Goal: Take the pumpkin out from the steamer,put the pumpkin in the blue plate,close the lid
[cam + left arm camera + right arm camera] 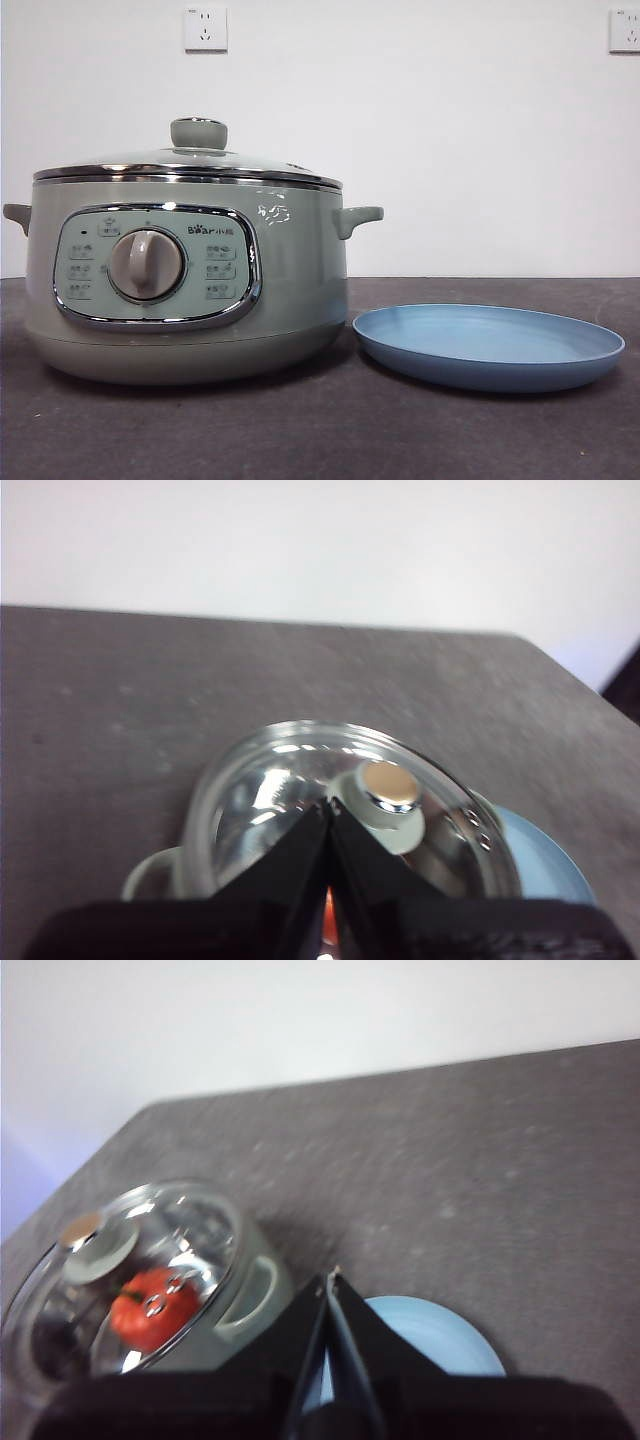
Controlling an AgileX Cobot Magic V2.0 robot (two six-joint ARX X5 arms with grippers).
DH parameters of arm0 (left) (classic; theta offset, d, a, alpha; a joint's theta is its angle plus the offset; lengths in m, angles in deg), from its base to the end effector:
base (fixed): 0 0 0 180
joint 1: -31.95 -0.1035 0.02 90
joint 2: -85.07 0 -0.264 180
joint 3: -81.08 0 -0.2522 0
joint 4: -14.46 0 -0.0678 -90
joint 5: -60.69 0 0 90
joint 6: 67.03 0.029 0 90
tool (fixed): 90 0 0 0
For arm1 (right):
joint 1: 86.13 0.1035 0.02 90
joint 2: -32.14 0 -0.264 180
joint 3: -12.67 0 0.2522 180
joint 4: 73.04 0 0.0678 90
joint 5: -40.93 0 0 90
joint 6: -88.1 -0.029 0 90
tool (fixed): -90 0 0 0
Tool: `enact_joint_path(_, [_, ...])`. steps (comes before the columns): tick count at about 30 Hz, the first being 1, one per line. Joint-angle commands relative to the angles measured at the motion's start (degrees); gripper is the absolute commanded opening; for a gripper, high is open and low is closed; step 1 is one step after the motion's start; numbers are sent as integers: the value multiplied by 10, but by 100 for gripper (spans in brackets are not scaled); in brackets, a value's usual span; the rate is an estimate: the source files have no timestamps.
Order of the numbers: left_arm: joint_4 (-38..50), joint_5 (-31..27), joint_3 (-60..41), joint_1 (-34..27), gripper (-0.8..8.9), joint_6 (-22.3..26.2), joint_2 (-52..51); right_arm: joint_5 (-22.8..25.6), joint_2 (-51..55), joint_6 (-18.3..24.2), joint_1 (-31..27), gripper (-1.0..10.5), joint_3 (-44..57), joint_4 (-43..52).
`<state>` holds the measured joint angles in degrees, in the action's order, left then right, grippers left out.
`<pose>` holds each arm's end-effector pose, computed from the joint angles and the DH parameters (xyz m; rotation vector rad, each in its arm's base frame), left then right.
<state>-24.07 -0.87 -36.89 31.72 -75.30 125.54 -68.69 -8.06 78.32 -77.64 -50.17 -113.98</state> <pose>0.1430 -0.0132 0.3403 -0.2145 0.3249 -0.4674 0.1384 0.0305 0.3411 0.1971 0.3620 0.4580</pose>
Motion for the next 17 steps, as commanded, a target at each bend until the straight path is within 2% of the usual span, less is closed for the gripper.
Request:
enact_joint_path(1, [-9, 37, 17, -1, -4, 39, 19, -17, -34, 44, -2, 5, -37, -17])
enact_joint_path(2, [-8, 49, 21, 0, -3, 40, 25, -17, -43, 47, -2, 14, -47, -21])
enact_joint_path(4, [-6, 64, 23, 0, 15, 40, 33, -18, -59, 48, -2, 106, -61, -19])
enact_joint_path(5, [-6, 63, 23, 2, 65, 40, 35, -17, -64, 48, -2, 157, -65, -19])
enact_joint_path(7, [-6, 60, 23, 3, 296, 38, 38, -16, -74, 47, -2, 263, -71, -19])
enact_joint_path(8, [-5, 60, 23, 3, 378, 35, 38, -13, -76, 46, -2, 296, -72, -19])
enact_joint_path(9, [-3, 61, 23, 3, 412, 33, 38, -13, -79, 44, -2, 321, -72, -18])
enact_joint_path(17, [20, 61, 31, 32, 409, 17, 56, -13, -89, 42, -2, 323, -72, -21])
